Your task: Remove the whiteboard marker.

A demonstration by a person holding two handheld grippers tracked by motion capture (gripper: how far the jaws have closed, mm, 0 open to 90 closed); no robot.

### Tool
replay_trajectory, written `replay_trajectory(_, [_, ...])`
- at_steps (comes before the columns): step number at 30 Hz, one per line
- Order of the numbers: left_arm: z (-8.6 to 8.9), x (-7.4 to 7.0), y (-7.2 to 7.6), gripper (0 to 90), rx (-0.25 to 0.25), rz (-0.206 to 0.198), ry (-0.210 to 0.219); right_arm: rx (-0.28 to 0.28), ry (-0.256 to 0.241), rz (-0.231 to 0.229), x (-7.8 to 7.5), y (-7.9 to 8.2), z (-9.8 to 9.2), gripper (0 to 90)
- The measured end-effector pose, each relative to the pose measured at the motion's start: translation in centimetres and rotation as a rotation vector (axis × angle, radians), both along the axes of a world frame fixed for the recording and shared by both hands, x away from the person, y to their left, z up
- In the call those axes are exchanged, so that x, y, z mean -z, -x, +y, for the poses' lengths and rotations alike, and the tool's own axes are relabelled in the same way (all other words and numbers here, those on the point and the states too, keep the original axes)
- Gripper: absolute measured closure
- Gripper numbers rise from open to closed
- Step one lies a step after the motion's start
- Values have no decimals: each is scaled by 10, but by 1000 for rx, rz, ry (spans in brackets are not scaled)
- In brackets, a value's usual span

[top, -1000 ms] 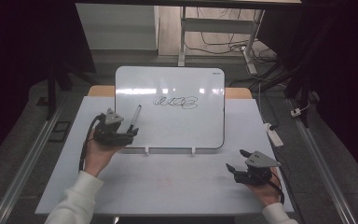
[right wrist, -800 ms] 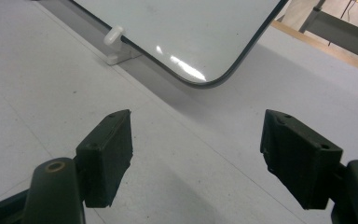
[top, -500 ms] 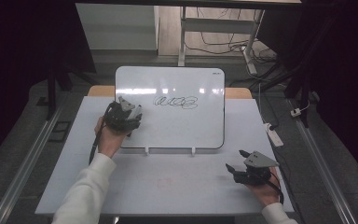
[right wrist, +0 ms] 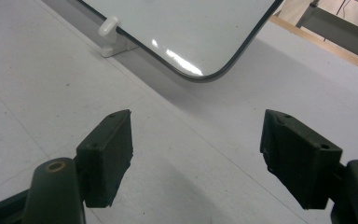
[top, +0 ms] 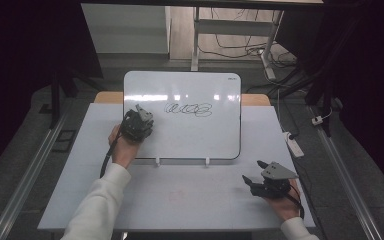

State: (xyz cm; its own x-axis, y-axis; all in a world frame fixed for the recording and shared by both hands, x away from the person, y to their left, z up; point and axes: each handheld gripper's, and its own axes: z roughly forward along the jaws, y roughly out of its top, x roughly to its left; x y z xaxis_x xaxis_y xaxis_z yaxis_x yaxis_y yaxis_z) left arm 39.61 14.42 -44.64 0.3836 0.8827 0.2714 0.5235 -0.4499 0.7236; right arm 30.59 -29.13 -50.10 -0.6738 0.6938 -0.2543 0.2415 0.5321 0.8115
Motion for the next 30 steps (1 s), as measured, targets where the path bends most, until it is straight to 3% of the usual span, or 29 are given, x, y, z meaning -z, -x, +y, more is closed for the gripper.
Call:
replay_trajectory(3, [-1, 1, -1, 774, -8, 3, 7, 4, 4, -2, 0, 0, -1, 250])
replay_trajectory(6, [-1, 1, -1, 784, -15, 5, 15, 6, 5, -5, 0, 0, -1, 250])
replay_trajectory(9, [0, 2, -1, 803, -13, 9, 50, 9, 7, -6, 0, 0, -1, 250])
replay_trajectory(16, [0, 0, 3, 814, 8, 4, 53, 10, 9, -11, -1, 0, -1, 253])
replay_trajectory(25, [4, -12, 36, 815, 103, -50, 91, 2, -10, -41, -1, 3, 0, 269])
replay_trajectory(30, [6, -17, 59, 814, 183, -67, 177, 4, -50, -30, -3, 5, 1, 293])
